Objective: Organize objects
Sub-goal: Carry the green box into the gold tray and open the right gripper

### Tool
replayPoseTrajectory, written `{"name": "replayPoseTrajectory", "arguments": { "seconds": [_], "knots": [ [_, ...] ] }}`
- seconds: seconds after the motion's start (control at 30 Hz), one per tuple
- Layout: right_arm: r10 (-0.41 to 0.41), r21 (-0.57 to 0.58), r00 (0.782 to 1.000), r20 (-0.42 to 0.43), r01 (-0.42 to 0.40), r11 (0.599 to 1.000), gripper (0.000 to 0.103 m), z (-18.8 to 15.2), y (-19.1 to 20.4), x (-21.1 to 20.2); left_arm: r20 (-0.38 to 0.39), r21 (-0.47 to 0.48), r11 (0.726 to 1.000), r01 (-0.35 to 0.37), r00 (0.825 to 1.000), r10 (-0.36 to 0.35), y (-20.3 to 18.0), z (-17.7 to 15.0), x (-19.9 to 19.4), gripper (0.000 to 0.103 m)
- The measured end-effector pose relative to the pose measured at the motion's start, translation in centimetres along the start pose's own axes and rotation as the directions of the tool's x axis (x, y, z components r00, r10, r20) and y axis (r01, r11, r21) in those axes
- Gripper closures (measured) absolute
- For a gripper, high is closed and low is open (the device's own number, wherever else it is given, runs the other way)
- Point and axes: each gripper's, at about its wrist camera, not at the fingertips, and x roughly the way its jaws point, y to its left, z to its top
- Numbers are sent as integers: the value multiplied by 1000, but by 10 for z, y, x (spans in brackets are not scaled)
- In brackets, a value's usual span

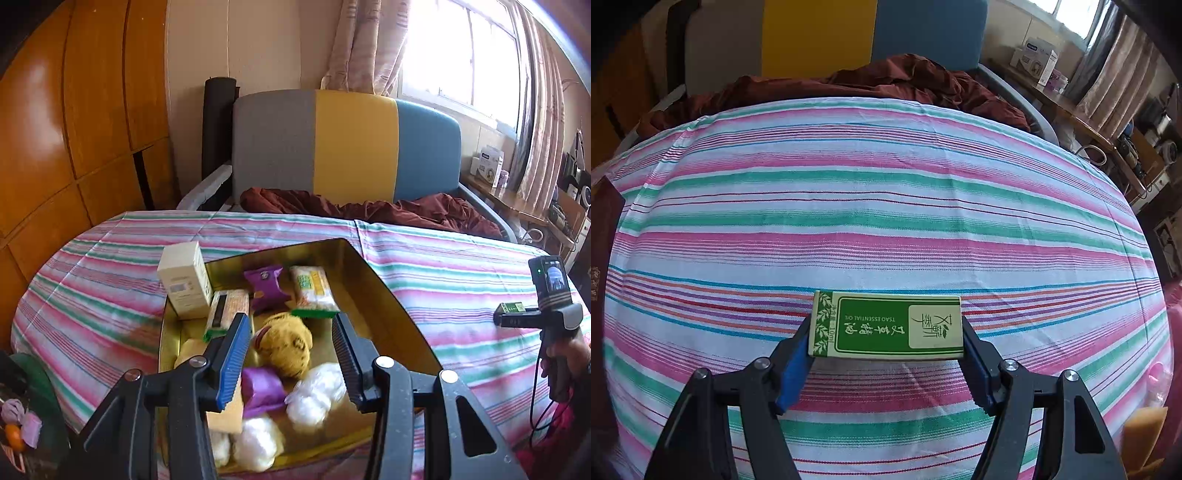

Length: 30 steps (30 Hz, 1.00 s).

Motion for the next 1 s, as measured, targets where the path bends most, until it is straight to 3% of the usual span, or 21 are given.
{"name": "replayPoseTrajectory", "arguments": {
  "seconds": [0.17, 0.37, 0.53, 0.77, 1.0],
  "knots": [
    [51, -18, 999, -4, -51, 999, 32, -1, 15, -13, -4, -8, 1000, 5, 1000, -5, 9, -12, -4, 57],
    [181, -87, 980, 77, -175, 981, 32, -2, 66, -57, -10, -37, 999, 18, 1000, -18, 21, -18, -4, 57],
    [316, -191, 940, 130, -289, 938, 32, -9, 123, -96, -20, -55, 998, 22, 1000, -23, 28, -21, -1, 57],
    [480, -378, 868, 128, -405, 833, 31, -15, 207, -132, -14, -93, 995, 26, 1000, -27, 44, -21, -4, 57],
    [485, -468, 871, 76, -398, 789, 31, -15, 262, -121, 5, -136, 991, -16, 1000, 16, 71, -20, -14, 57]
  ]
}}
